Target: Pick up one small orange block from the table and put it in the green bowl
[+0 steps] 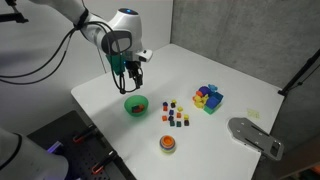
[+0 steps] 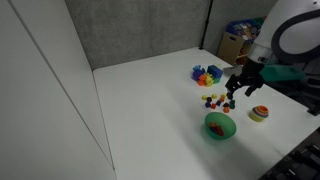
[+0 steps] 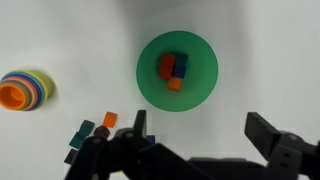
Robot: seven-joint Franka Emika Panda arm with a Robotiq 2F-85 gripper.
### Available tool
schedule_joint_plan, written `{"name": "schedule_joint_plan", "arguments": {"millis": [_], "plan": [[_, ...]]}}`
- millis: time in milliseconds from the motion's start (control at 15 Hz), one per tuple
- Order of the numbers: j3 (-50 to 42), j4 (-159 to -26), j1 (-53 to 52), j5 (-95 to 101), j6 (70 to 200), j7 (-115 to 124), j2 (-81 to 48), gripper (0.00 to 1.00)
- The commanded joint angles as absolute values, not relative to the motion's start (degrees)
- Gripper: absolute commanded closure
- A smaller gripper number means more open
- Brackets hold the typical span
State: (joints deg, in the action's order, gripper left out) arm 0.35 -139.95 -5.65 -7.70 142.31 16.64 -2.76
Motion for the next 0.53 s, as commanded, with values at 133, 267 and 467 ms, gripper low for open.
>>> {"name": "schedule_joint_plan", "arguments": {"millis": [133,267,467], "plan": [[0.19,-141.5,-2.39,0.19,134.07,14.88,8.75,0.0],[-0.41,-141.7,-1.21,-0.13,130.2,11.37,12.6,0.0],[-1.61,-140.93,0.17,-0.23,121.93,4.84,17.47,0.0]]}}
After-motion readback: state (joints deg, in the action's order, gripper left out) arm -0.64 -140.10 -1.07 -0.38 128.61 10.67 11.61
